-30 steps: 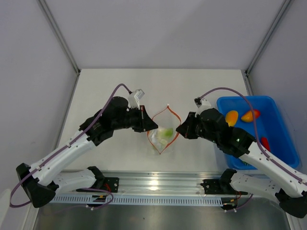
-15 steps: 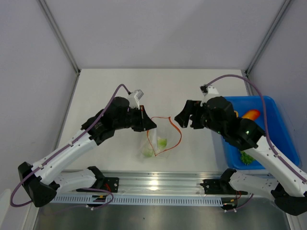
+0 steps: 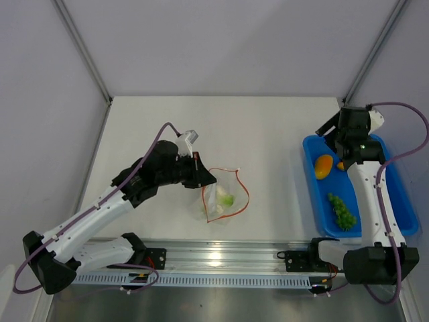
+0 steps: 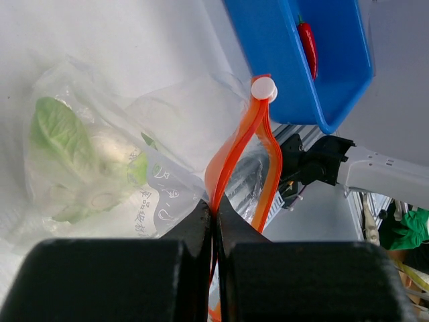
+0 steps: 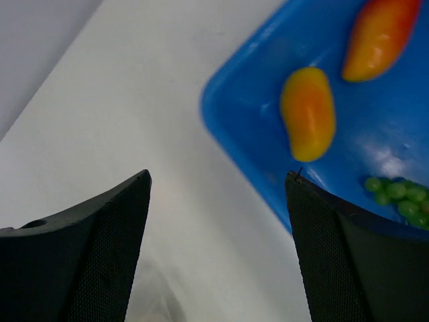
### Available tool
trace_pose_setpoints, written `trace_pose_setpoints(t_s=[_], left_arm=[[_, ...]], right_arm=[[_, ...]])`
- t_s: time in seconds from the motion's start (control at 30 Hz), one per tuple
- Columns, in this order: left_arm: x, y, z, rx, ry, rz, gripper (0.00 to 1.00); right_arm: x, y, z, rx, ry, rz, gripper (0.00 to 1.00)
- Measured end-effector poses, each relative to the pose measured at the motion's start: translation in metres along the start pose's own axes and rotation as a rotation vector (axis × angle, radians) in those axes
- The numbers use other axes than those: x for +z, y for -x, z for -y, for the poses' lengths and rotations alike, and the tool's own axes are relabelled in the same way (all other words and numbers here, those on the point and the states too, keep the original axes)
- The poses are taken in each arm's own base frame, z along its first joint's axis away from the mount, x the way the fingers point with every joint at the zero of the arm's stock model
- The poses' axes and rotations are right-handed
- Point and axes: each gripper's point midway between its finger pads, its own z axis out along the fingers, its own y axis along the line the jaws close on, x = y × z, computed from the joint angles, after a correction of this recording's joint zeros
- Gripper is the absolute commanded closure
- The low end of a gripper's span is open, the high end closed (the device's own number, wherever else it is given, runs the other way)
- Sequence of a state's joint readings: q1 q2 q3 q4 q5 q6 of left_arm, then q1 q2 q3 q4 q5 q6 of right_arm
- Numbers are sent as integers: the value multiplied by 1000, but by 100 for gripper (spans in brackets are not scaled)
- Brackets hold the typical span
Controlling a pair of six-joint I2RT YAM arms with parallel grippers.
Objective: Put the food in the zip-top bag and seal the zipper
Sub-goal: Adjust the zipper food storage bag at the center of the board.
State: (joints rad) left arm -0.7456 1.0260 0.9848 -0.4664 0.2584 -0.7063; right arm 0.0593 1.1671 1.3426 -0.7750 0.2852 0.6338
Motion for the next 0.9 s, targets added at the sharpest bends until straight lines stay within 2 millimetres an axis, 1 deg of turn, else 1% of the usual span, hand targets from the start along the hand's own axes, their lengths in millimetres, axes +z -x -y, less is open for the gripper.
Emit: trace_pose_setpoints(t_s=[0.07, 0.1, 0.17, 0.3, 0.37, 0.4, 0.47, 0.53, 0.67, 0.8, 0.9], left_arm=[[-2, -2, -1, 0, -3, -1, 99], [-2, -3, -1, 0, -4, -3, 100], [-2, -5, -2, 1, -9, -2, 100], [-2, -7, -1, 3, -18, -2, 99], [-2, -7, -1, 5, -24, -2, 100], [-2, -7, 0, 5, -32, -4, 99], [-1, -8, 2, 6, -42, -9, 99], [-1, -9, 3, 6, -53, -16, 100], [4, -10, 8, 9, -83, -31, 99], [10, -12, 8, 8, -99, -55, 99], [14, -12, 8, 7, -112, -66, 99]], right_arm=[[20, -4, 41, 74, -144, -2, 20], [26, -6, 54, 98, -189, 0, 21], [39, -6, 94, 179, -332, 30, 22], [51, -18, 164, 295, -554, 77, 24], [55, -25, 186, 331, -619, 84, 23], [57, -29, 197, 345, -651, 82, 20], [63, -31, 214, 363, -706, 87, 17], [71, -31, 224, 357, -735, 94, 15], [82, -37, 234, 301, -749, 80, 13], [92, -40, 244, 229, -762, 49, 14], [97, -48, 256, 194, -780, 26, 14]])
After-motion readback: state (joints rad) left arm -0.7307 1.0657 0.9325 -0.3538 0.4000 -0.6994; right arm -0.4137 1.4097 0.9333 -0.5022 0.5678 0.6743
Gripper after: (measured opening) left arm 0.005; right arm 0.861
